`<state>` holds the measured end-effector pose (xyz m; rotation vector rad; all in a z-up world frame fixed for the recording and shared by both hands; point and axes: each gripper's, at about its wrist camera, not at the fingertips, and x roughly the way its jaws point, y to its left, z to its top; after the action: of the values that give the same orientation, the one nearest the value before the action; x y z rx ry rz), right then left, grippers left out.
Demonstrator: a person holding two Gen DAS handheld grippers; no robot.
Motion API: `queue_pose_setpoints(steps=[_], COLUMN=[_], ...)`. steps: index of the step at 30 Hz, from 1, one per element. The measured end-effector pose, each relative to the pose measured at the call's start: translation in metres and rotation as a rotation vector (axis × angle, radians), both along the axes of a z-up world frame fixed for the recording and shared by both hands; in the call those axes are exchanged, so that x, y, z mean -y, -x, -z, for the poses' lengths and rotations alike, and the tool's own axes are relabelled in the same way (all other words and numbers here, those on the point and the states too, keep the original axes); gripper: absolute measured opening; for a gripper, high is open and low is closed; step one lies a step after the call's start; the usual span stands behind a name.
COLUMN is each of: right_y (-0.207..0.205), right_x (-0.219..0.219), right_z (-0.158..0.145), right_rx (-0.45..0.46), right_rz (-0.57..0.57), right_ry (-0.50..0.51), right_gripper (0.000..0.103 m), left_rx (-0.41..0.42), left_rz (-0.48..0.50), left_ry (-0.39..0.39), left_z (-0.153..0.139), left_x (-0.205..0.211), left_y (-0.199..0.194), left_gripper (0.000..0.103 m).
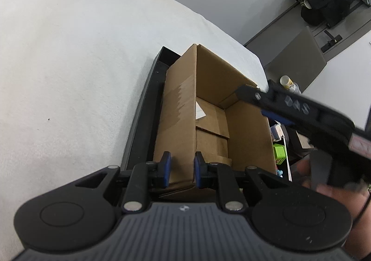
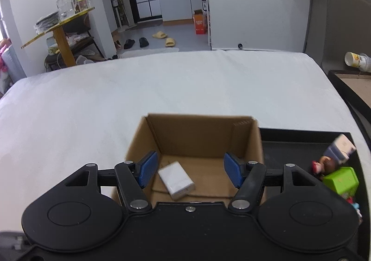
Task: Organize rigid objects
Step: 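Open the right gripper to drop the charger into the box, then move the right gripper back to the pink dinosaur and grasp it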
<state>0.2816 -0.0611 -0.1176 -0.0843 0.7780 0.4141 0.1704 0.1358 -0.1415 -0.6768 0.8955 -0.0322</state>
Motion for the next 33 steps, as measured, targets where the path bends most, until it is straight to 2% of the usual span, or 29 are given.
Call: queue_pose_setpoints(steps=[6, 12, 19, 24, 33], right_y=[0.018, 0.03, 0.04, 0.04, 0.037], right_x=[0.02, 0.047, 0.083, 0.106, 0.145], right_z=[-0.008, -0.008, -0.006, 0.007, 0.02], right_rx=[-0.004, -0.004, 0.024, 0.036, 0.056], right_rz=[0.018, 0.052, 0.113, 0.172, 0.266], right_ry=[0.005, 0.008, -0.052, -0.095, -0.101], right_gripper=[0.083, 0.083, 0.083, 0.083, 0.083], left_rx=[0.02, 0.03, 0.042, 0.043, 0.023], left_rz=[-0.015, -0.035, -0.048, -0.044, -0.097], left_ry=[-0.016, -0.037, -0.079, -0.114, -0.153], left_z=[0.0, -0.001, -0.005, -0.008, -0.01], left_x=[0.006, 0.009, 0.014, 0.019, 0.025], left_y=[0.005, 0.008, 0.009, 0.008, 0.007], left_gripper=[0.018, 0.018, 0.018, 0.018, 0.018])
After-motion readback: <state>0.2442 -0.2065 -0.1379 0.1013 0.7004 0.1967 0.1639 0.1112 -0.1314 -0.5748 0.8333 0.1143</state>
